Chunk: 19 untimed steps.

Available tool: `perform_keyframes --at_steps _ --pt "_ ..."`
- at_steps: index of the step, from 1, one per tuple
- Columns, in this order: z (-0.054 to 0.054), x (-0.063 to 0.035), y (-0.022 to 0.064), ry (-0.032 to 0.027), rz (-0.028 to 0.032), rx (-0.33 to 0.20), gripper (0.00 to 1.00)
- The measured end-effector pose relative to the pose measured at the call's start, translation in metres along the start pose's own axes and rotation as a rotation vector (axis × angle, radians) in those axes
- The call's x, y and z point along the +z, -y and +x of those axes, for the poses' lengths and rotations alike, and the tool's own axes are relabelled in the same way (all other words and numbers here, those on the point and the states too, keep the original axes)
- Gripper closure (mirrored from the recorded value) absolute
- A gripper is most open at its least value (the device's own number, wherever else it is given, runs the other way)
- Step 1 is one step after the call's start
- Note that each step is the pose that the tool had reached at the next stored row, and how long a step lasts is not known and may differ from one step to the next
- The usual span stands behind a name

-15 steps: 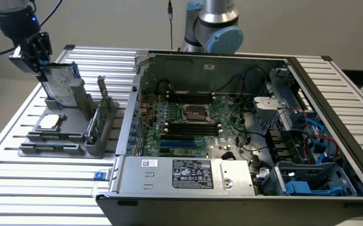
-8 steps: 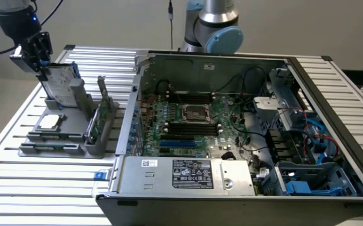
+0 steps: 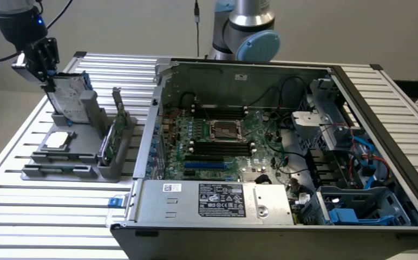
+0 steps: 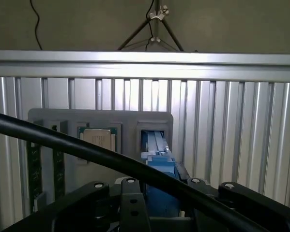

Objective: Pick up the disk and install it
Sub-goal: 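Pick up the disk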

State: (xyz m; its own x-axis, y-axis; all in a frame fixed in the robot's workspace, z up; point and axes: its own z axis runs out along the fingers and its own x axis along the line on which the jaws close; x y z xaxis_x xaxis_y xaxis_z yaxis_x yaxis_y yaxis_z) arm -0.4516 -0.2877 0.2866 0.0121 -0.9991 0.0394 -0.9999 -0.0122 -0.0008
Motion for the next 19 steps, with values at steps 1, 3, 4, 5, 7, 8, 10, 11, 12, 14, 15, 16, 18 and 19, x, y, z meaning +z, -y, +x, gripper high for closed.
perform_keyframes --at_steps 1,3,4,5,7,8,10,11,12,14,15,16,18,19 --pt "0.0000 0.0001 0.0000 -0.0004 -0.0013 0.001 0.62" --pt "0.0000 0.0001 0.0001 -0.0033 -0.0054 0.005 0.62" --pt "0.0000 0.0001 0.0002 -0.0056 -0.0070 0.007 0.62" --pt "0.0000 0.0002 0.0003 -0.0081 -0.0085 0.010 0.62" --pt "0.0000 0.0002 0.0008 -0.0152 -0.0106 0.015 0.62" --pt "0.0000 0.0003 0.0013 -0.0182 -0.0114 0.016 0.62" --pt "-0.0001 0.0005 0.0024 -0.0220 -0.0127 0.018 0.62" --pt "-0.0001 0.0007 0.0026 -0.0234 -0.0128 0.018 0.62" --pt "-0.0001 0.0009 0.0028 -0.0241 -0.0131 0.018 0.62" --pt "-0.0002 0.0010 0.0030 -0.0249 -0.0135 0.019 0.62" --pt "-0.0002 0.0011 0.0030 -0.0250 -0.0138 0.019 0.62" --pt "-0.0002 0.0013 0.0031 -0.0251 -0.0138 0.019 0.62" --pt "-0.0003 0.0017 0.0033 -0.0251 -0.0138 0.019 0.62" --pt "-0.0003 0.0018 0.0033 -0.0251 -0.0140 0.019 0.62"
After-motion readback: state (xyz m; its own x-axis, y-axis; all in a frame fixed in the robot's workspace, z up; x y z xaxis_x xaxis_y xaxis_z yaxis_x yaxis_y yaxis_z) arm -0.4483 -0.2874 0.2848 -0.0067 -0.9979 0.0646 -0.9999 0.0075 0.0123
